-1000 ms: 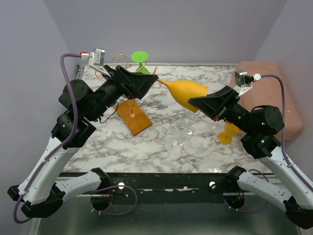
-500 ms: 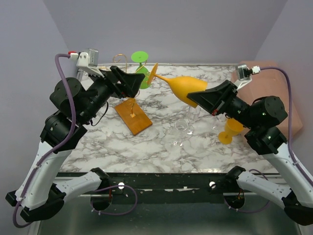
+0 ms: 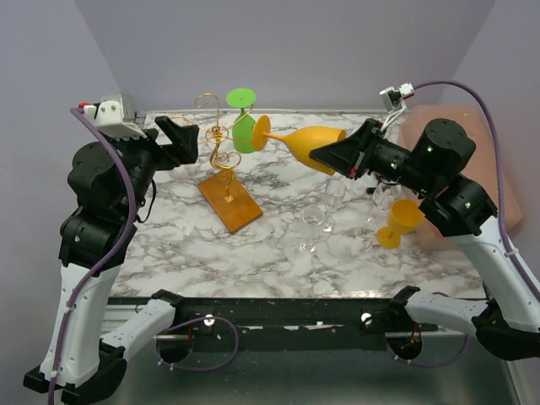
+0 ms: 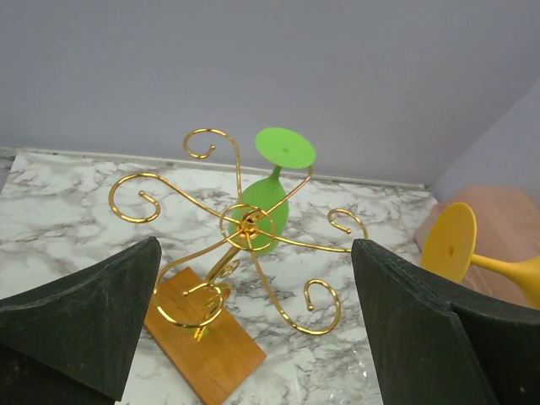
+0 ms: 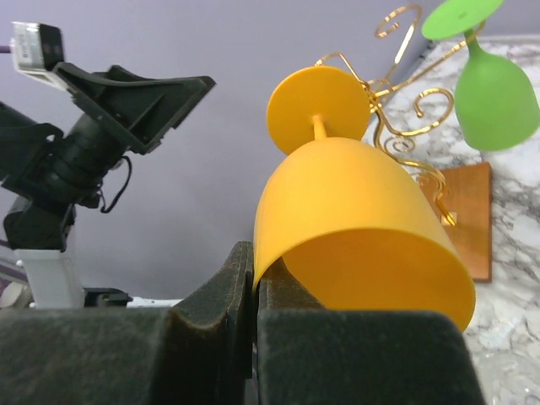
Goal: Take the wine glass off the wine glass rack
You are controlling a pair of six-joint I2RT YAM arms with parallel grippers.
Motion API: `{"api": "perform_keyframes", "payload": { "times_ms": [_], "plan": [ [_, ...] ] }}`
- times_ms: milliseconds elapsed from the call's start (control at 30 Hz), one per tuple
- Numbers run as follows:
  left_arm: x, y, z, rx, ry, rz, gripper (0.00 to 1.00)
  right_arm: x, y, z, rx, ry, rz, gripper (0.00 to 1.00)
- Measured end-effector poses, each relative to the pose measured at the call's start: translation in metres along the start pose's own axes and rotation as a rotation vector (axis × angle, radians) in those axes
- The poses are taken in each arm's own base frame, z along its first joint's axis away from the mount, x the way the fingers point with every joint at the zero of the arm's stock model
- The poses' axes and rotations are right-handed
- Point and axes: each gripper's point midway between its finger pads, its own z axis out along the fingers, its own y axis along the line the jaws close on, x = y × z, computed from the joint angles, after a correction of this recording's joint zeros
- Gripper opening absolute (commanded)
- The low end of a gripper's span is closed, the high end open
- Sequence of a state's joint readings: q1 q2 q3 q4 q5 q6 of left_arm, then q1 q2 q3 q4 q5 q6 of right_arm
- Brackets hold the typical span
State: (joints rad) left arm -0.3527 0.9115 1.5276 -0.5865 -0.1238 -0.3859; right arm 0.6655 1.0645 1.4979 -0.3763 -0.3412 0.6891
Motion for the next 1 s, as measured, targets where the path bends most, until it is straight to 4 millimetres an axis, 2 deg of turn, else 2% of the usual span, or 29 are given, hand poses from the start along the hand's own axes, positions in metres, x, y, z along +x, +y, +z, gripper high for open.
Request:
{"api": "perform_keyframes", "payload": {
  "times_ms": [167, 500, 633, 867, 1000],
  "plan": [
    [0.009, 0.025, -0.005, -0.077, -0.006, 0.021, 0.98, 0.02, -0.024, 0.01, 0.096, 0.125, -0.002, 0.01],
    [0.023, 0.058, -0.009, -0.179, -0.037, 0.023, 0.99, 0.064, -0.066, 0.022, 0.261, 0.383, 0.017, 0.01],
    [0.028, 0.07, -0.01, -0.219, -0.05, 0.013, 0.98, 0.09, -0.071, 0.029, 0.314, 0.493, 0.015, 0.01],
    [0.027, 0.08, -0.011, -0.25, -0.077, 0.001, 0.98, 0.144, -0.062, 0.042, 0.404, 0.665, -0.065, 0.01],
    [0.026, 0.086, -0.013, -0.265, -0.096, -0.003, 0.98, 0.17, -0.075, 0.041, 0.488, 0.747, -0.107, 0.01]
  ]
}}
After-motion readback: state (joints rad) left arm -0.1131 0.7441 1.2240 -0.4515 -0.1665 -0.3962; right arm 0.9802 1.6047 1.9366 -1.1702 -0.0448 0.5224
